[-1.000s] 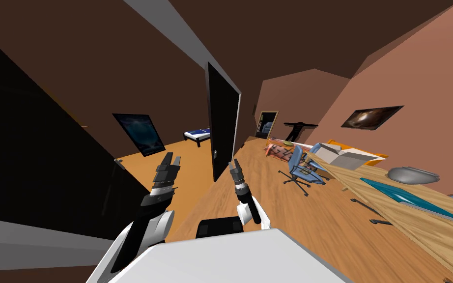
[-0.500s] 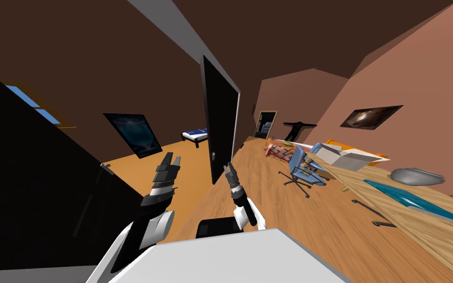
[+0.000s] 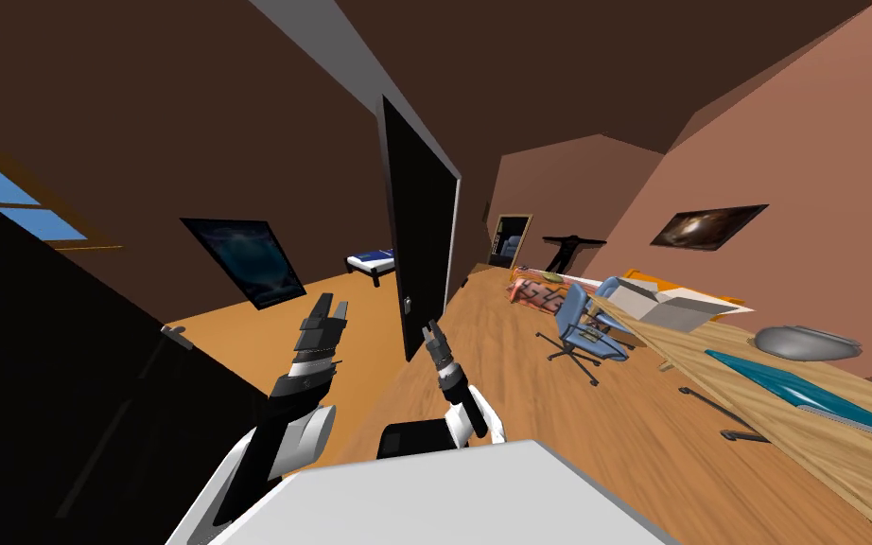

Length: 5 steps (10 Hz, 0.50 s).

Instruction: Push the door open

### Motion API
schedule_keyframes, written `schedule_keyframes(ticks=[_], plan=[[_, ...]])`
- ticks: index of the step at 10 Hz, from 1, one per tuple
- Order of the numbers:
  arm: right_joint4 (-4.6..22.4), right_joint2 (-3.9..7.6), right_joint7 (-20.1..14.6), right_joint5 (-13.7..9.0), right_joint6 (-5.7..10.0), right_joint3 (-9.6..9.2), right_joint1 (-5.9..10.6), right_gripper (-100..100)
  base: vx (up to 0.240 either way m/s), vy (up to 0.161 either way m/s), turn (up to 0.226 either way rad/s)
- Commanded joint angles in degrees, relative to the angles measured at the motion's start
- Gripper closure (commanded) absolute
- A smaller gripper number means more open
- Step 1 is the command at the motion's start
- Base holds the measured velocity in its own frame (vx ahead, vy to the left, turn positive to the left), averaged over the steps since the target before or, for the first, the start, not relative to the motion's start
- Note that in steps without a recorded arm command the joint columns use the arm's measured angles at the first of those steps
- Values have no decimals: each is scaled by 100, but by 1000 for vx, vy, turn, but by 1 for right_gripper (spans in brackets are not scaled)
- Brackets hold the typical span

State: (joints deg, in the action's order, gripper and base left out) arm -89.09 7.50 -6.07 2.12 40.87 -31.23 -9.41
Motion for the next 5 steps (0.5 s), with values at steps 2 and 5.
schedule_keyframes(ticks=[2, 5], plan=[[281, 39, -43, -13, -12, -248, 122, -100, 149, -29, -26], [818, 87, -99, -36, 43, -631, 333, -100, 134, -30, -40]])
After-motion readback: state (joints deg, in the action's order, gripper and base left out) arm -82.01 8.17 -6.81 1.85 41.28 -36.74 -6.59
